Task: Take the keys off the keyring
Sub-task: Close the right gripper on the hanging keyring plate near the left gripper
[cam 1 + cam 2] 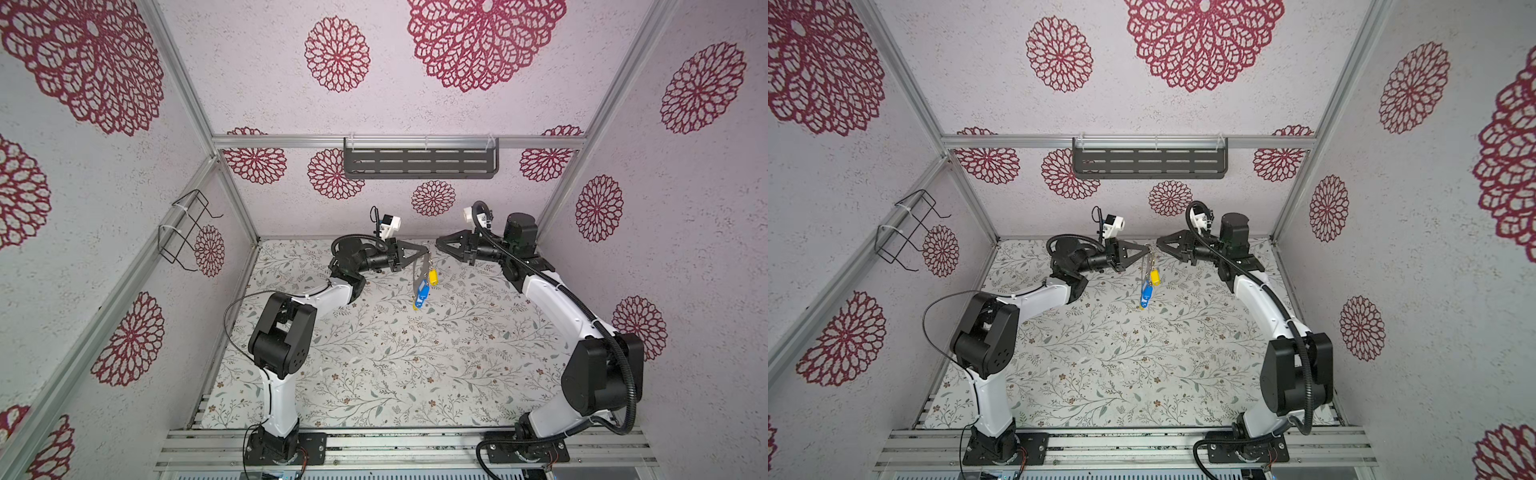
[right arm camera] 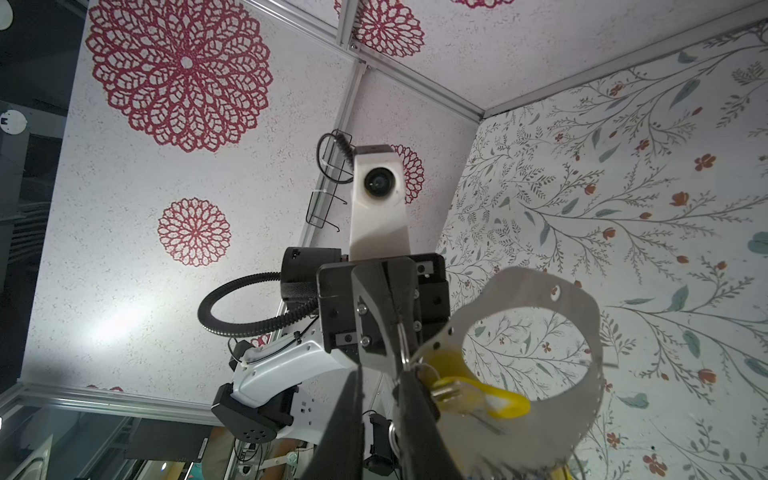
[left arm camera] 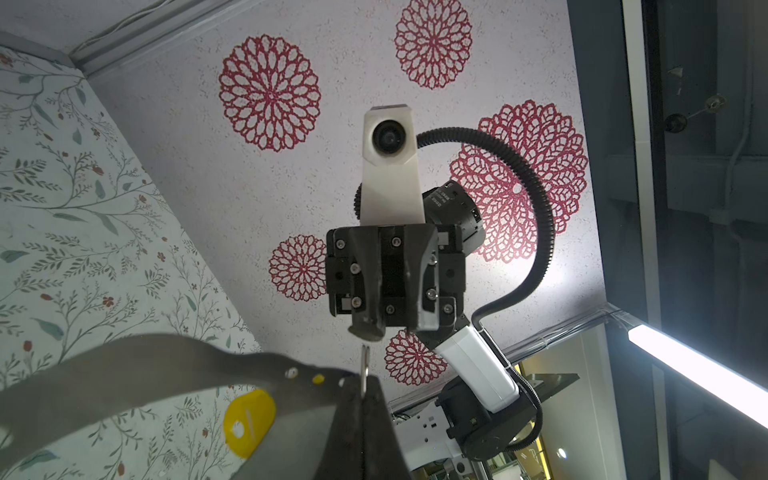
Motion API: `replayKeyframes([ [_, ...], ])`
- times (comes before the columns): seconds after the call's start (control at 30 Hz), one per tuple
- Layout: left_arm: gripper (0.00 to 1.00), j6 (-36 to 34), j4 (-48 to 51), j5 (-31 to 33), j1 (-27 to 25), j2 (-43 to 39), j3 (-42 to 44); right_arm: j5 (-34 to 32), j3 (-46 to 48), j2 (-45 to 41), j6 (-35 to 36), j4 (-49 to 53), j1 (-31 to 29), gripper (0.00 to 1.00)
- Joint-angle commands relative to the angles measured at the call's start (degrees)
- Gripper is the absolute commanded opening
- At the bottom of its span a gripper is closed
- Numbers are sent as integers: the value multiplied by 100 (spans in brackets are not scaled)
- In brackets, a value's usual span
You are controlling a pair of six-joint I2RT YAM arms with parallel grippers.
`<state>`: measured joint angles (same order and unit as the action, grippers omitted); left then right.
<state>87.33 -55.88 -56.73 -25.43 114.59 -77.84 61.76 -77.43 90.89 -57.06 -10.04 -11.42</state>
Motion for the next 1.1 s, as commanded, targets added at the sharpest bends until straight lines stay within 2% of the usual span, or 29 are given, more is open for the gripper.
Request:
replayKeyframes([
  [0.0, 0, 310, -636, -115, 46, 78, -134, 11, -181, 80, -112, -314, -93, 18],
  [0.2, 0, 732, -1200, -94, 64, 198, -124, 23, -410, 251, -93, -219, -261, 19],
  [0.33, 0, 743, -1237, -101, 72, 177, -113, -27, -491, 227, 110, 40, -265, 23],
  [0.43, 0, 645, -1138, -101, 65, 101, -48, -220, -687, 225, 468, 551, -249, 28],
  [0.53, 0, 542, -1017, -101, 64, 43, 17, -560, -1011, 303, 1063, 1462, -238, 29],
  [0.63, 0, 483, -928, -93, 63, -27, 39, -730, -1251, 385, 1448, 2065, -285, 25],
  [0.8, 0, 384, -789, -93, 60, -113, 41, -734, -1266, 385, 1514, 2103, -447, 19],
  [1.07, 0, 189, -537, -59, 21, -306, 76, -762, -1237, 351, 1627, 2195, -553, 19],
])
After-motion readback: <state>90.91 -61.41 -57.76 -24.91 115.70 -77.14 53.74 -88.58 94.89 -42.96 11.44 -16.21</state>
